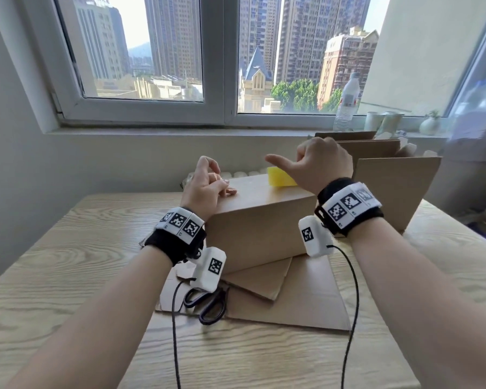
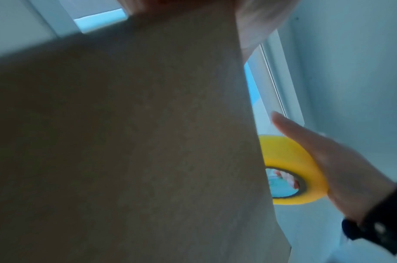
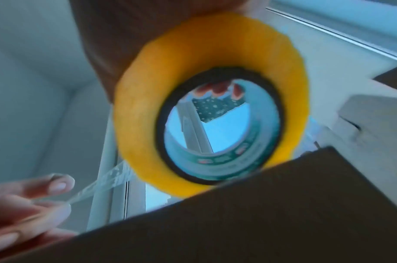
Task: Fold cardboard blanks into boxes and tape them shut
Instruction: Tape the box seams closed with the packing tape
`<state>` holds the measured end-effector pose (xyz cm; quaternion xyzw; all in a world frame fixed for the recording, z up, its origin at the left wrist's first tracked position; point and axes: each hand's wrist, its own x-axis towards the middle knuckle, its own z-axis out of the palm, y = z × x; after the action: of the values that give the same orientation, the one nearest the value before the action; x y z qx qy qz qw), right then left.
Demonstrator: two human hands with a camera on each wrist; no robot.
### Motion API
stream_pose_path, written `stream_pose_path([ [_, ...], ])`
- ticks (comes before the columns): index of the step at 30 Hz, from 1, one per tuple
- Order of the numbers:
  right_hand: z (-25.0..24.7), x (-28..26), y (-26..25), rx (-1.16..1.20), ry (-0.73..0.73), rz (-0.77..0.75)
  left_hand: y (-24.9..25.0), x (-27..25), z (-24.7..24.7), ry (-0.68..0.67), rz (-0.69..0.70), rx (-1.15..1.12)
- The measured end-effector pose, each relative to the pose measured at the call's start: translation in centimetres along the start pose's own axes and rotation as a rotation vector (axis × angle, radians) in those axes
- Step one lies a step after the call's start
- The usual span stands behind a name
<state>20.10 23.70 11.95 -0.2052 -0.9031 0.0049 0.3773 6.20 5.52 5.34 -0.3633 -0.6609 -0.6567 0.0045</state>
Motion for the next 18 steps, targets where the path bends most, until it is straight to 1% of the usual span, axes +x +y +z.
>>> stream_pose_path([
  [3,-1.1,1.4,-1.2,-0.323,-0.011,0.058,0.0,0.0,-0.2,-0.017,0.018,0.046],
  [5,-1.3,1.9,-1.1,-0.430,-0.047,0.096,0.1,-0.1,0.1,-0.024,0.041,0.093],
  [7,-1.3,1.9,-0.6,-0.437,-0.104,0.132,0.2,0.0,0.3,-0.023,0.049,0.101],
  [9,-1.3,1.8,0.1,-0.322,-0.141,0.132,0.1,0.2,0.4,-0.018,0.042,0.100],
  [11,-1.4,1.7,0.6,-0.176,-0.143,0.106,0.1,0.2,0.3,-0.015,0.029,0.097],
  [13,-1.8,1.5,0.8,-0.103,-0.143,0.085,0.0,0.1,0.1,-0.008,0.022,0.093],
  [15,-2.2,1.4,0.4,-0.160,-0.132,0.061,0.1,-0.1,0.1,0.002,0.017,0.089],
  [18,-2.8,1.8,-0.8,-0.418,-0.109,0.026,0.1,-0.3,0.2,-0.002,0.026,0.073],
])
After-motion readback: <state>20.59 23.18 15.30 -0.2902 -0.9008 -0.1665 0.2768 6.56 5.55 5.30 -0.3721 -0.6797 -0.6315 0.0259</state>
